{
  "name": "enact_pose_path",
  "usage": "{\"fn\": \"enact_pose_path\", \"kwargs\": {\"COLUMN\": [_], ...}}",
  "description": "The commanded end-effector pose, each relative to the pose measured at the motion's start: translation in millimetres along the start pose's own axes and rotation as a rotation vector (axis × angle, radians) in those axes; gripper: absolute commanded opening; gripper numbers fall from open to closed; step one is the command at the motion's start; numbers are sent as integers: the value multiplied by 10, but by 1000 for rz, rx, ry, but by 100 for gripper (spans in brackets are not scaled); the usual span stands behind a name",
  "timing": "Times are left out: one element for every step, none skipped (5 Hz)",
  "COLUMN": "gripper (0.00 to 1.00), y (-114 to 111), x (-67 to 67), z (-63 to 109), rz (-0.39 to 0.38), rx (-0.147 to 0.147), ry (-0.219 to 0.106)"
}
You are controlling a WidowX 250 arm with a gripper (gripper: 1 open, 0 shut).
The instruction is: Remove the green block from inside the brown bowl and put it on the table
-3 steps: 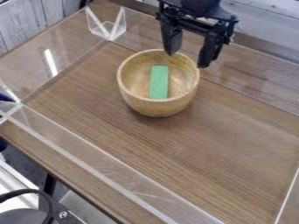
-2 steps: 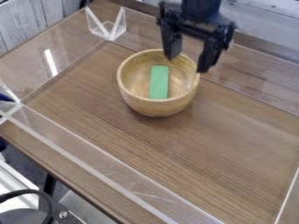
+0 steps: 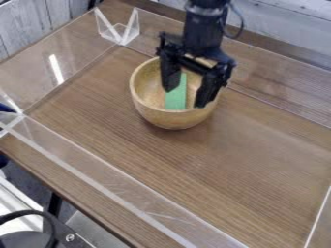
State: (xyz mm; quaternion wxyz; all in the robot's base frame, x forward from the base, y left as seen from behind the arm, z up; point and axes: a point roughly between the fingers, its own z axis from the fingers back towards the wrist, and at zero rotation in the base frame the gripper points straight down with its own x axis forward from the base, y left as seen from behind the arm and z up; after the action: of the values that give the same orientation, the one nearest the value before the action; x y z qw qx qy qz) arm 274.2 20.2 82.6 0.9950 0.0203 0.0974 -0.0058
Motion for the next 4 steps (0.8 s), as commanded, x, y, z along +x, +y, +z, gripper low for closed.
{"fn": "enact_pose_path", "kwargs": {"gripper": [100, 100, 100, 100], "y": [94, 226, 369, 401], "x": [-21, -87, -83, -54], "z": [71, 129, 150, 116], "rz": [-26, 75, 186, 241], "rx": [27, 22, 12, 15], "ry": [-105, -189, -235, -256]}}
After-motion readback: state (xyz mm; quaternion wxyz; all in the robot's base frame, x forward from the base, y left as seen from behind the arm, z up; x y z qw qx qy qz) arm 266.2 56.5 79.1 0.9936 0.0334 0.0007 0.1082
